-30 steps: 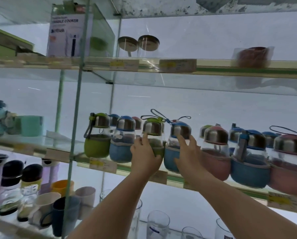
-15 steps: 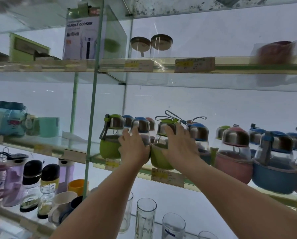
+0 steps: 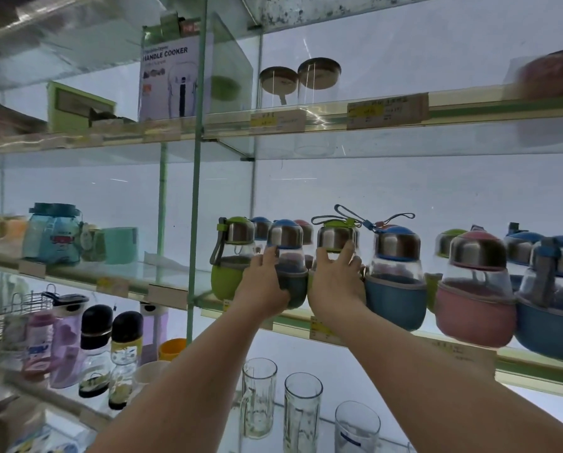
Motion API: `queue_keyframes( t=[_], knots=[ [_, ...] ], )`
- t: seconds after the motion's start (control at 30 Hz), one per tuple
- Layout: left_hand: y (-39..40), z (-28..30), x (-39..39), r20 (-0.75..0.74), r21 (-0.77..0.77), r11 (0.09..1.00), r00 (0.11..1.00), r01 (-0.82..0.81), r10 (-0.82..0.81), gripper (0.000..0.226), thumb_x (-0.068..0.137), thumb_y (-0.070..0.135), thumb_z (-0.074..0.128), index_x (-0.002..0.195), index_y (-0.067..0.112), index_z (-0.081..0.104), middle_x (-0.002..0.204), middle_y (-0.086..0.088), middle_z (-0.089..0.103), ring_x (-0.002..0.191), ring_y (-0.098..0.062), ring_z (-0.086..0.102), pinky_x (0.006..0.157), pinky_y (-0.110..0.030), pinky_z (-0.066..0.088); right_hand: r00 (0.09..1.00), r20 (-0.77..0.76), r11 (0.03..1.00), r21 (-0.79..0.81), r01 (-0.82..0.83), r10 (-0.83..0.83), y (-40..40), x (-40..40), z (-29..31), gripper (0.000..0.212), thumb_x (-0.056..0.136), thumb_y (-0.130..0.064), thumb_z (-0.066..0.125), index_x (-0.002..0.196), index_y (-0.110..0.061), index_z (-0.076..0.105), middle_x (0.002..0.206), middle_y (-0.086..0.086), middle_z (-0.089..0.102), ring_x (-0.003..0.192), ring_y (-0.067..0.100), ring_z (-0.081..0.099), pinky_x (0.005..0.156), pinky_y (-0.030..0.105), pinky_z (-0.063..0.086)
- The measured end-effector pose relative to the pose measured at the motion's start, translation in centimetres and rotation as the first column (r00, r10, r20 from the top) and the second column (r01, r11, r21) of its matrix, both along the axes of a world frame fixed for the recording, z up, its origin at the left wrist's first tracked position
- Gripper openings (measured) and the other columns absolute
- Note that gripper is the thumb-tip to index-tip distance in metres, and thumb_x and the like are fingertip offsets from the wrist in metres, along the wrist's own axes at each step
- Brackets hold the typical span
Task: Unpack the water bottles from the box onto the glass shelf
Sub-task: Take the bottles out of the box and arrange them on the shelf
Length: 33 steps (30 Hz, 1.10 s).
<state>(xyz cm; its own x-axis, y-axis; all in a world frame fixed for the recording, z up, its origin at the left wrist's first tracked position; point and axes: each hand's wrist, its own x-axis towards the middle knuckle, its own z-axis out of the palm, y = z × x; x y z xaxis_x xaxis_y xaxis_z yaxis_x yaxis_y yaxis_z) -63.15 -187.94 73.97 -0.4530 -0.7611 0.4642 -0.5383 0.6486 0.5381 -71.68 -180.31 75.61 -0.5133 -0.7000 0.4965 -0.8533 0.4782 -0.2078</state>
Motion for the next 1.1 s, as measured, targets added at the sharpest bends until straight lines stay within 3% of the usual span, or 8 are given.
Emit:
queue_keyframes(
  t=[0.13,0.23,0.33,0.47,0.6,0.83,0.93,1.1],
  knots=[
    [-0.6,0.0,0.6,-0.003,0.006,0.994,0.994,-0.107,0.107,0.079,0.083,0.016,0.058,0.149,0.018,0.013,0.148,-0.011,0.028,0.134,-0.029,0.032,0.107,-0.042,0.034,0.984,-0.179,0.999,0.038,0.017,-0.01,0.0,1.3,-0.6,0.068,0.095,-0.023,0.049,0.15,-0.019,0.01,0.156,0.019,-0.017,0.144,0.041,-0.013,0.112,0.06,0.015],
    [-1.1,0.3,1.5,0.016,0.001,0.98,0.98,-0.198,0.198,0.074,0.088,0.028,0.055,0.149,0.019,0.014,0.149,-0.012,0.027,0.137,-0.03,0.028,0.111,-0.043,0.028,0.947,-0.27,0.984,0.084,-0.157,0.175,-0.9,2.6,-1.0,0.067,0.093,-0.02,0.053,0.148,-0.017,0.014,0.158,0.015,-0.006,0.145,0.037,-0.01,0.116,0.055,0.013],
    [-1.5,0.2,2.4,0.067,0.05,0.979,0.979,-0.196,0.192,0.073,0.087,0.034,0.057,0.147,0.021,0.018,0.149,-0.013,0.022,0.136,-0.033,0.03,0.11,-0.051,0.03,0.939,-0.149,0.948,0.119,-0.295,0.31,-1.9,3.4,-1.5,0.076,0.088,-0.011,0.058,0.149,-0.018,0.014,0.158,0.01,0.003,0.146,0.032,0.001,0.117,0.046,0.019],
    [-2.0,-0.2,2.6,0.13,0.059,0.985,0.979,-0.165,0.156,0.072,0.088,0.032,0.057,0.148,0.024,0.017,0.153,-0.012,0.01,0.137,-0.035,0.029,0.11,-0.049,0.031,0.946,-0.059,0.94,0.146,-0.309,0.32,-2.8,4.1,-1.6,0.081,0.089,-0.007,0.057,0.151,-0.019,0.007,0.158,0.013,-0.002,0.145,0.034,0.002,0.114,0.045,0.025],
    [-2.4,0.3,2.8,0.036,0.079,0.982,0.985,-0.169,0.167,0.073,0.091,0.031,0.055,0.15,0.025,0.012,0.152,-0.015,0.017,0.135,-0.035,0.033,0.11,-0.048,0.033,0.95,-0.065,0.948,0.115,-0.298,0.306,-3.2,4.7,-0.7,0.068,0.096,-0.012,0.046,0.15,-0.021,0.007,0.152,0.016,0.018,0.139,0.038,0.019,0.107,0.046,0.032],
    [-0.5,1.0,3.2,-0.059,0.024,0.99,0.988,-0.14,0.142,0.064,0.093,0.029,0.051,0.149,0.025,0.021,0.149,-0.013,0.029,0.133,-0.033,0.034,0.105,-0.042,0.034,0.92,0.128,0.927,0.02,-0.375,0.369,-1.4,4.5,-0.2,0.07,0.094,-0.009,0.049,0.15,-0.023,0.01,0.154,0.012,0.015,0.141,0.035,0.019,0.109,0.047,0.033],
    [2.0,0.6,2.9,-0.086,-0.041,0.995,0.993,-0.088,0.084,0.059,0.093,0.018,0.053,0.146,0.015,0.029,0.147,-0.015,0.034,0.133,-0.031,0.034,0.105,-0.036,0.032,0.921,0.078,0.924,-0.073,-0.376,0.382,1.4,3.6,0.1,0.065,0.094,-0.011,0.051,0.148,-0.021,0.017,0.156,0.01,0.013,0.143,0.032,0.016,0.114,0.045,0.026],
    [6.7,0.1,0.6,-0.096,-0.101,0.995,0.995,0.008,-0.018,0.049,0.09,0.02,0.058,0.137,0.014,0.045,0.14,-0.012,0.044,0.129,-0.026,0.039,0.106,-0.038,0.033,0.941,0.031,0.937,-0.109,-0.333,0.338,6.7,1.0,0.5,0.056,0.092,-0.013,0.053,0.144,-0.018,0.031,0.155,0.01,0.014,0.142,0.031,0.018,0.113,0.044,0.023]
  ],
)
